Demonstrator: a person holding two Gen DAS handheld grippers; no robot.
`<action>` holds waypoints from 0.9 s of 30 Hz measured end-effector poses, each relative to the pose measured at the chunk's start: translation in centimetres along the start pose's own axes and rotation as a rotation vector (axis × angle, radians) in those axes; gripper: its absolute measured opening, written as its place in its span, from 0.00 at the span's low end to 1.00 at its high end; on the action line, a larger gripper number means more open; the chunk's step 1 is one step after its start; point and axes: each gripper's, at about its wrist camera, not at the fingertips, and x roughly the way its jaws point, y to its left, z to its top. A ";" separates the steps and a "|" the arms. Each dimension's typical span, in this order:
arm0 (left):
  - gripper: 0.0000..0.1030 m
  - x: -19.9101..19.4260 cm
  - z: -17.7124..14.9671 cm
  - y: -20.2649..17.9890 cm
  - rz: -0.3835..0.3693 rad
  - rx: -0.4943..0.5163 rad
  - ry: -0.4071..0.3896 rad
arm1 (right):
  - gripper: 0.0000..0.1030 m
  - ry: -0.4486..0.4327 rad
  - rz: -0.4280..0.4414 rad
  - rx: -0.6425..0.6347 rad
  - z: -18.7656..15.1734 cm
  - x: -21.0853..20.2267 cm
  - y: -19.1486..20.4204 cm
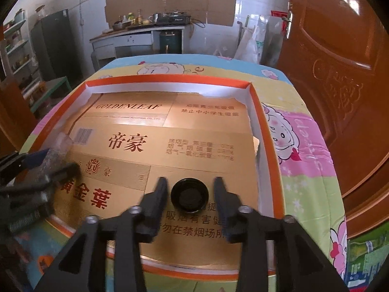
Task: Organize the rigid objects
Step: 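Carry the tube and black cap into the cardboard tray and open both grippers, then withdraw both grippers from the tray back toward the remaining caps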
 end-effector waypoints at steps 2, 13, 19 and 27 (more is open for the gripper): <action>0.69 -0.1 0.0 0.0 -0.002 -0.008 -0.001 | 0.60 -0.006 -0.005 0.011 -0.1 -0.2 -0.2; 0.69 -7.3 0.8 0.8 -0.066 -0.077 -0.150 | 0.60 -0.106 -0.030 0.042 -0.4 -4.3 -1.1; 0.69 -13.1 -1.2 0.3 -0.038 -0.043 -0.222 | 0.60 -0.175 -0.038 0.024 -1.9 -9.8 0.0; 0.69 -17.9 -6.6 0.0 -0.038 -0.023 -0.286 | 0.60 -0.242 0.019 0.005 -10.1 -18.8 1.8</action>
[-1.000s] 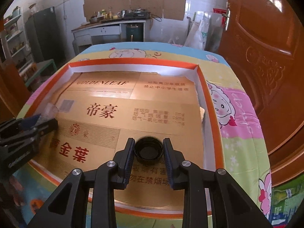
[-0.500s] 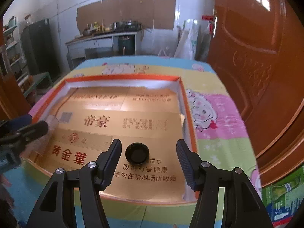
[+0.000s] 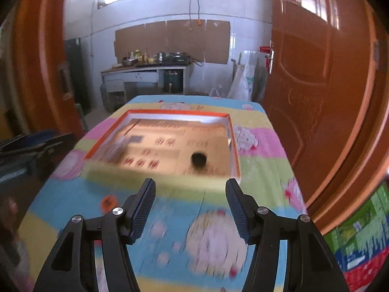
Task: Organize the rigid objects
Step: 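Withdraw both grippers from the tray back toward the remaining caps, then grasp the blue cap with the left gripper while the right gripper grasps the orange cap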
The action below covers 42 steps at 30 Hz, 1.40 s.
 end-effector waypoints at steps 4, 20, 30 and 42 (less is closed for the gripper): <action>0.69 -2.0 -2.5 -0.2 0.031 -0.003 -0.018 | 0.60 -0.006 0.078 -0.002 -4.6 -4.4 1.9; 0.69 -4.9 -10.7 0.4 0.042 -0.037 0.034 | 0.60 0.044 0.081 -0.054 -13.2 -6.8 4.7; 0.68 -3.8 -12.4 -0.1 0.037 -0.015 0.083 | 0.60 0.063 0.095 -0.058 -13.8 -6.1 4.7; 0.68 -2.9 -12.9 -0.2 0.036 0.002 0.107 | 0.60 0.086 0.107 -0.066 -13.9 -4.9 5.2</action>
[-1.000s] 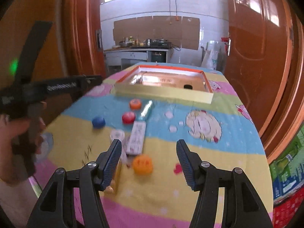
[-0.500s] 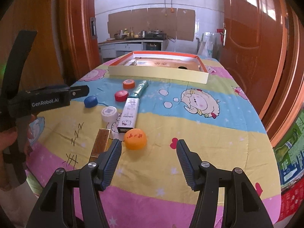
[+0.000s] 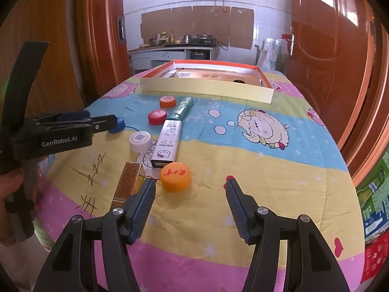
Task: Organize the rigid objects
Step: 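Grasp the blue cap with the left gripper while the right gripper grasps the orange cap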
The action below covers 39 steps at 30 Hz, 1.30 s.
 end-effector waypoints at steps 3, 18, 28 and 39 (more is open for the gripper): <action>0.66 0.7 0.0 -0.1 0.007 0.007 0.024 | 0.60 0.006 0.002 -0.002 0.1 0.5 0.1; 0.57 3.1 0.7 -0.2 0.043 0.023 0.127 | 0.60 0.034 0.030 0.009 0.5 2.1 -0.1; 0.35 3.1 0.7 0.1 0.003 0.013 0.124 | 0.47 0.057 0.014 -0.013 0.8 2.6 0.3; 0.30 2.8 0.6 0.4 -0.026 -0.003 0.112 | 0.30 0.050 0.018 -0.026 0.7 2.4 0.8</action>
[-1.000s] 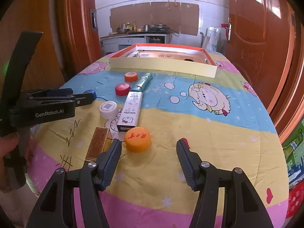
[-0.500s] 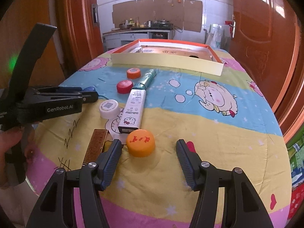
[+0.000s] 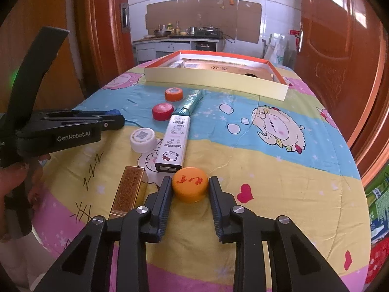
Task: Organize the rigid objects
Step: 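Grasp the blue cap with the left gripper while the right gripper grasps the orange cap, then carry the blue and orange caps over the cardboard tray with both grippers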
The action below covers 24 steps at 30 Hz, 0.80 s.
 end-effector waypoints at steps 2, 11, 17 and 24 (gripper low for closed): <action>0.30 0.0 0.0 0.0 0.000 0.000 0.000 | 0.30 0.000 -0.001 -0.002 0.0 0.0 0.0; 0.30 -0.1 0.0 -0.1 0.013 0.008 -0.001 | 0.30 -0.002 0.006 0.017 -0.1 -0.3 -0.2; 0.30 -0.3 0.0 -0.3 0.006 0.011 -0.001 | 0.30 -0.015 -0.005 0.026 0.2 -1.1 -0.7; 0.30 -1.4 0.5 -1.5 -0.009 0.027 -0.029 | 0.30 -0.044 -0.023 0.026 1.0 -2.2 -1.4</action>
